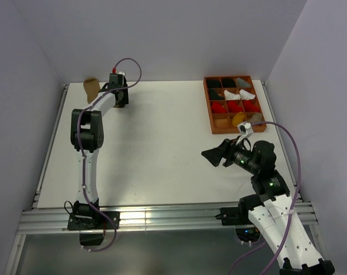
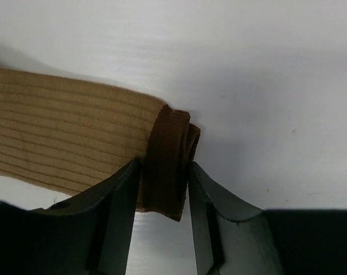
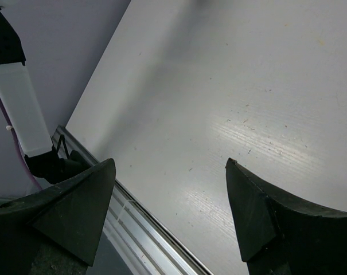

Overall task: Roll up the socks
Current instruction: Move the sock to the center of the board.

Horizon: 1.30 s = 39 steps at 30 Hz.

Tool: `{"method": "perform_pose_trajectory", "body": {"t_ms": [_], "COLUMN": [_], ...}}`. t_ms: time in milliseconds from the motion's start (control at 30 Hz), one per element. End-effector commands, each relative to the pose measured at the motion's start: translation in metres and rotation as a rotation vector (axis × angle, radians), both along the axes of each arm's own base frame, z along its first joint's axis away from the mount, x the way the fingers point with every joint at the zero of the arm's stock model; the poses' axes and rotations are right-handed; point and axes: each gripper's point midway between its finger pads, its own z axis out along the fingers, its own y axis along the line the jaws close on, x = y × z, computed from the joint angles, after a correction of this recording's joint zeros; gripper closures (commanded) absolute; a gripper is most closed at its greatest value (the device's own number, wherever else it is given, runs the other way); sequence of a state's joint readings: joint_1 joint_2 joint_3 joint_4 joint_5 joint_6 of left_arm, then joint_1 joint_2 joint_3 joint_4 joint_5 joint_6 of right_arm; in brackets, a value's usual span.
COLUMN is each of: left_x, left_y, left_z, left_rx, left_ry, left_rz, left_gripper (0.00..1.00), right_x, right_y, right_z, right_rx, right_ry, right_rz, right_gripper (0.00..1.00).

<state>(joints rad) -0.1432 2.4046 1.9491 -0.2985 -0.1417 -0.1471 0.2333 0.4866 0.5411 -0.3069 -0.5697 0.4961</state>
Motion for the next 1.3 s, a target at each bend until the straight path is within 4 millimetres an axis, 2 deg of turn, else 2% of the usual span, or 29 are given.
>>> {"method": "perform_pose_trajectory", "body": {"t_ms": [0,100,167,233,267,300,367,400,433,467,500,533,567,600,633,667,700,733,767,800,867,900,967,1000,1067,1100,1133,1200,1267], "left_x": [-0.007,-0.012,-0.019,-0.023,-0.034,-0.037,-0.054,-0.061,-0.069,-0.087,-0.097,-0.106,-0.128,-0.14,-0.152,-0.176,-0.192,-0.207,-0.233,-0.251,-0.284,-0.302,-0.326,-0.34,-0.348,-0.356,-0.359,-0.354,-0.348], "left_y": [0.006,0.005,0.0,-0.007,-0.009,-0.015,-0.023,-0.033,-0.039,-0.046,-0.063,-0.071,-0.077,-0.096,-0.103,-0.109,-0.129,-0.137,-0.143,-0.164,-0.18,-0.2,-0.219,-0.235,-0.252,-0.264,-0.267,-0.278,-0.279], "left_z": [-0.011,-0.021,-0.027,-0.02,-0.029,-0.019,-0.026,-0.015,-0.014,-0.023,-0.01,-0.009,-0.021,-0.009,-0.01,-0.024,-0.019,-0.023,-0.038,-0.035,-0.046,-0.044,-0.044,-0.037,-0.024,-0.011,-0.002,0.03,0.057], "left_rx": [0.044,0.049,0.034,0.014,0.011,0.002,-0.019,-0.032,-0.046,-0.08,-0.102,-0.12,-0.141,-0.154,-0.159,-0.179,-0.188,-0.199,-0.212,-0.226,-0.25,-0.262,-0.289,-0.292,-0.309,-0.318,-0.31,-0.328,-0.328], "left_ry": [0.07,0.111,0.129,0.117,0.145,0.131,0.167,0.16,0.174,0.218,0.207,0.212,0.259,0.246,0.256,0.304,0.308,0.328,0.381,0.385,0.427,0.431,0.448,0.439,0.413,0.391,0.381,0.317,0.267], "left_rz": [-0.006,-0.021,-0.049,-0.073,-0.08,-0.09,-0.093,-0.103,-0.104,-0.094,-0.113,-0.114,-0.087,-0.112,-0.101,-0.062,-0.087,-0.082,-0.054,-0.086,-0.071,-0.106,-0.117,-0.151,-0.175,-0.208,-0.225,-0.247,-0.263], "left_gripper": [0.55,0.58,0.71,0.85,0.85,0.85,0.83,0.82,0.82,0.81,0.81,0.79,0.79,0.78,0.77,0.77,0.76,0.75,0.75,0.74,0.71,0.7,0.62,0.61,0.55,0.53,0.47,0.41,0.33], "right_x": [-0.001,-0.002,-0.003,-0.004,-0.005,-0.005,-0.005,-0.006,-0.006,-0.007,-0.007,-0.007,-0.007,-0.007,-0.007,-0.007,-0.008,-0.008,-0.008,-0.008,-0.009,-0.01,-0.01,-0.01,-0.011,-0.011,-0.011,-0.011,-0.012], "right_y": [0.003,0.003,0.003,0.003,0.002,0.002,0.001,0.001,0.001,0.001,0.001,0.001,0.0,0.0,0.0,0.0,0.0,0.0,0.0,-0.001,-0.001,-0.002,-0.002,-0.002,-0.002,-0.002,-0.002,-0.002,-0.002], "right_z": [0.003,0.001,0.001,0.0,-0.001,-0.001,-0.003,-0.002,-0.003,-0.004,-0.004,-0.004,-0.003,-0.003,-0.004,-0.004,-0.004,-0.005,-0.006,-0.006,-0.009,-0.01,-0.014,-0.014,-0.015,-0.015,-0.015,-0.014,-0.012], "right_rx": [-0.002,0.0,0.004,0.004,0.005,0.004,0.005,0.008,0.01,0.012,0.015,0.019,0.02,0.02,0.017,0.017,0.017,0.016,0.015,0.013,0.011,0.008,0.005,0.004,0.0,-0.001,-0.003,-0.001,-0.004], "right_ry": [-0.042,-0.039,-0.039,-0.034,-0.03,-0.03,-0.024,-0.025,-0.023,-0.023,-0.025,-0.022,-0.024,-0.024,-0.022,-0.022,-0.022,-0.018,-0.014,-0.014,-0.003,-0.003,0.005,0.006,0.005,0.007,0.005,0.002,-0.008], "right_rz": [0.023,0.028,0.027,0.022,0.022,0.019,0.01,0.011,0.012,0.013,0.009,0.004,0.002,0.002,0.001,-0.001,0.001,-0.001,-0.001,-0.004,-0.004,-0.006,-0.008,-0.009,-0.005,-0.005,-0.004,-0.001,0.005], "right_gripper": [0.16,0.16,0.16,0.16,0.16,0.16,0.16,0.16,0.16,0.16,0.16,0.16,0.16,0.16,0.16,0.16,0.16,0.16,0.16,0.16,0.16,0.16,0.16,0.17,0.16,0.16,0.16,0.16,0.17]}}
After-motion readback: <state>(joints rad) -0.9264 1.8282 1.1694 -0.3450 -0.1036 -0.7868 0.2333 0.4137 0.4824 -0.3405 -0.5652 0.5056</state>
